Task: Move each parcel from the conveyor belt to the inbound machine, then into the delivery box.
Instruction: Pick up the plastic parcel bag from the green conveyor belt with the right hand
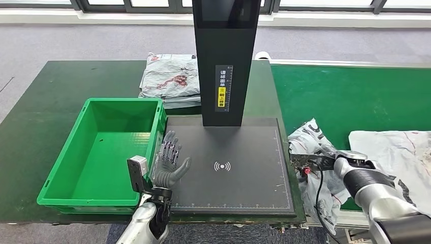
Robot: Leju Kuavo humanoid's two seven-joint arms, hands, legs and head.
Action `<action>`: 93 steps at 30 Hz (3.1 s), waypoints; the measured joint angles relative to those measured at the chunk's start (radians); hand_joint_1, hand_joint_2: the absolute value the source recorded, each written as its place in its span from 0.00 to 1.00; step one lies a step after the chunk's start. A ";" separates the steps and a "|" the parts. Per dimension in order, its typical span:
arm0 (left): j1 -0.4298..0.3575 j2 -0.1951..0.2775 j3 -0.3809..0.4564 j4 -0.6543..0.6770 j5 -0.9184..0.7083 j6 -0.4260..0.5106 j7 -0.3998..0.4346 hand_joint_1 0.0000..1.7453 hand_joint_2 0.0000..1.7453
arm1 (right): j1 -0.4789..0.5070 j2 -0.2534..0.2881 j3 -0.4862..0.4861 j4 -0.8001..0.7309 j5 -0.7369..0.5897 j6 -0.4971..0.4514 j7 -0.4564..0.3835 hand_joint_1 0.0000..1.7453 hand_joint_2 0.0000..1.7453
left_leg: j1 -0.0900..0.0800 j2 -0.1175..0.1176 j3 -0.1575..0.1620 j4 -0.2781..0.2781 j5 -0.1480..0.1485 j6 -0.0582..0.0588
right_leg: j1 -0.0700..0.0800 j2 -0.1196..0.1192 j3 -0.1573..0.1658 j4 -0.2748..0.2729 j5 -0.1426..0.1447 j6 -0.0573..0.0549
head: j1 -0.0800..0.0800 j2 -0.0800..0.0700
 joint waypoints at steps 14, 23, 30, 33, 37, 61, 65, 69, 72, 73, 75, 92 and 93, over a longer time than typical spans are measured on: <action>-0.010 -0.005 0.000 0.022 -0.006 -0.003 0.007 0.00 1.00 | 0.014 -0.041 0.138 0.001 -0.016 0.039 -0.028 1.00 1.00 | 0.000 0.000 0.004 0.000 0.000 0.000 | 0.000 0.000 0.004 0.000 0.000 0.000 | 0.000 0.000; -0.009 -0.005 0.000 0.022 -0.006 -0.003 0.007 0.00 1.00 | 0.016 -0.041 0.153 0.001 -0.024 0.039 -0.024 1.00 1.00 | 0.000 0.000 0.005 0.000 0.000 0.000 | 0.000 0.000 0.006 0.000 0.000 0.000 | 0.000 0.000; -0.005 -0.001 0.000 0.015 0.002 -0.004 0.006 0.00 1.00 | 0.027 -0.031 0.112 0.001 -0.198 0.006 -0.053 1.00 1.00 | 0.001 0.001 0.005 0.000 0.000 0.000 | 0.001 0.000 0.006 0.000 0.000 0.000 | 0.000 0.000; -0.001 0.007 0.000 -0.002 0.011 -0.004 0.008 0.00 1.00 | 0.044 -0.025 0.044 0.001 -0.310 -0.012 -0.062 1.00 1.00 | 0.001 0.003 0.005 0.000 -0.001 0.000 | 0.001 0.002 0.005 0.000 0.000 0.000 | 0.000 0.000; 0.001 0.013 0.000 -0.015 0.012 -0.006 0.011 0.00 1.00 | 0.055 -0.017 -0.009 0.001 -0.328 -0.014 -0.062 1.00 1.00 | 0.001 0.006 0.005 0.000 -0.001 -0.001 | 0.001 0.005 0.004 0.000 0.000 0.000 | 0.000 0.000; 0.048 0.013 0.023 -0.088 -0.008 0.068 0.012 0.00 1.00 | 0.018 0.045 -0.477 -0.028 -0.924 -0.043 -0.072 1.00 1.00 | 0.002 0.005 -0.001 0.000 0.001 -0.002 | 0.001 0.005 -0.002 0.002 0.002 -0.002 | 0.000 0.000; 0.047 0.013 0.024 -0.091 -0.015 0.076 0.005 0.00 1.00 | -0.010 0.049 -0.543 -0.057 -0.986 -0.047 -0.087 1.00 1.00 | 0.001 0.005 -0.001 0.000 0.001 -0.002 | 0.001 0.005 -0.002 0.001 0.002 -0.002 | 0.000 0.000; 0.046 0.013 0.025 -0.087 -0.015 0.078 0.000 0.00 1.00 | -0.020 0.050 -0.583 -0.070 -1.039 -0.064 -0.087 1.00 1.00 | 0.001 0.004 -0.002 0.000 0.001 -0.002 | 0.001 0.005 -0.002 0.001 0.002 -0.002 | 0.000 0.000; 0.042 0.013 0.025 -0.079 -0.014 0.078 -0.012 0.00 1.00 | -0.024 0.050 -0.602 -0.071 -1.078 -0.072 -0.088 1.00 1.00 | 0.001 0.004 -0.002 0.000 0.001 -0.002 | 0.001 0.005 -0.003 0.001 0.002 -0.002 | 0.000 0.000; 0.040 0.013 0.025 -0.076 -0.013 0.079 -0.016 0.00 1.00 | -0.027 0.051 -0.606 -0.071 -1.092 -0.074 -0.088 1.00 1.00 | 0.001 0.004 -0.002 0.000 0.001 -0.002 | 0.001 0.005 -0.003 0.001 0.002 -0.002 | 0.000 0.000; 0.037 0.012 0.026 -0.069 -0.011 0.081 -0.024 0.00 1.00 | -0.036 0.052 -0.614 -0.071 -1.120 -0.081 -0.089 1.00 1.00 | 0.001 0.004 -0.002 0.000 0.001 -0.002 | 0.001 0.005 -0.003 0.001 0.002 -0.002 | 0.000 0.000; 0.031 0.009 0.041 -0.047 -0.008 0.072 -0.034 0.00 1.00 | -0.157 0.072 -0.567 -0.088 -0.962 -0.174 -0.052 0.00 1.00 | 0.002 0.005 -0.002 0.000 0.001 -0.002 | 0.001 0.005 -0.003 0.002 0.003 -0.002 | 0.000 0.000; 0.031 0.009 0.042 -0.048 -0.009 0.069 -0.028 0.00 1.00 | -0.161 0.073 -0.534 -0.088 -0.895 -0.199 -0.041 0.00 1.00 | 0.002 0.005 -0.002 0.000 0.001 -0.002 | 0.001 0.005 -0.003 0.002 0.003 -0.002 | 0.000 0.000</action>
